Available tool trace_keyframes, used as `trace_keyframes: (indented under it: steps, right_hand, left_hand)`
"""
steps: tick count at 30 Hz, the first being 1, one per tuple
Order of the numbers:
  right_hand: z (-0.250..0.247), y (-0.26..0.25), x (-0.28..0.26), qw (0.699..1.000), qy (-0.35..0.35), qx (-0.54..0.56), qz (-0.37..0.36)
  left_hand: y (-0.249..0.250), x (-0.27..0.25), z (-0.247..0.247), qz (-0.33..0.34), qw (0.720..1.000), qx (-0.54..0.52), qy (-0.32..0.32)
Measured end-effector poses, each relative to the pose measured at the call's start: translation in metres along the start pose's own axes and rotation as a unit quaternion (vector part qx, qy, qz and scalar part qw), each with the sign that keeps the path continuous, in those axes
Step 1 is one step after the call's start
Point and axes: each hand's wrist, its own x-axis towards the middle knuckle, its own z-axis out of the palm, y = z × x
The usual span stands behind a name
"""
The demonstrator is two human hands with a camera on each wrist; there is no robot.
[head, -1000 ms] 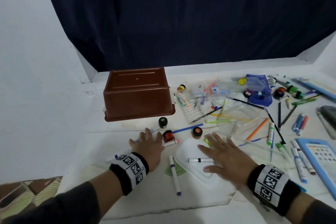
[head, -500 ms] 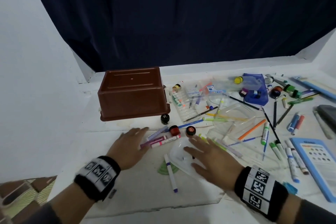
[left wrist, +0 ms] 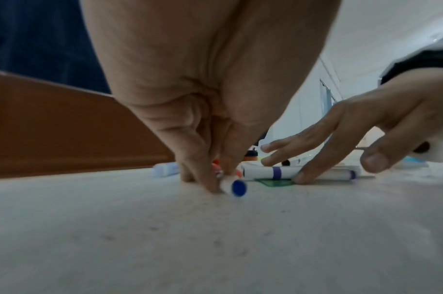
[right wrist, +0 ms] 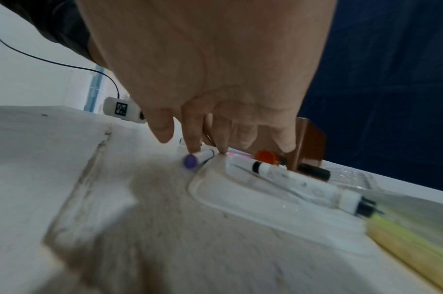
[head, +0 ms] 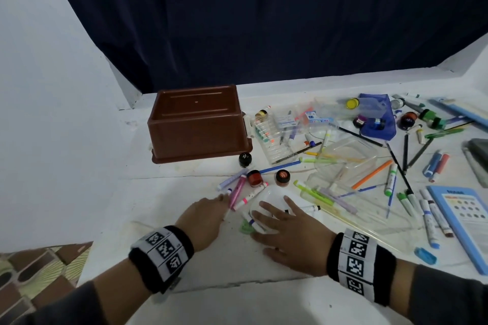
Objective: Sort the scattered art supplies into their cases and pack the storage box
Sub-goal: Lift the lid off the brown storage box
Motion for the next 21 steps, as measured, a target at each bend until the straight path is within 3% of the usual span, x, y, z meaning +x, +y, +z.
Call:
trace_keyframes:
  steps: [3,6,10,12,16,21]
  right_hand:
    - [0.005,0.013,-0.009,1.000,0.004,0.014,0.004]
    - [0.015,0.022,-0.019,0.999,0.004,0.029,0.015]
    - [0.022,0.026,-0.031,0.993,0.051,0.105,0.006]
    - [0.023,0.027,-0.041,0.983,0.088,0.154,0.050]
    - [0.020,0.021,-0.051,0.967,0.105,0.147,0.180]
    - [0.010,-0.004,-0.050,0.950,0.017,0.192,0.247]
  left_hand:
    - [0.004,0.014,0.004,0.025,0.984,-0.173,0.033]
    - [0.001,0.022,0.001,0.045,0.958,-0.281,0.043]
    - [-0.023,0.029,-0.013,0.043,0.978,-0.184,0.087]
    - [-0.036,0.033,-0.018,0.057,0.990,-0.120,0.048]
    - [-0.046,0.054,-0.016,0.056,0.996,-0.022,-0.070]
    - [-0.027,0.072,-0.010,0.096,0.989,-0.032,-0.111]
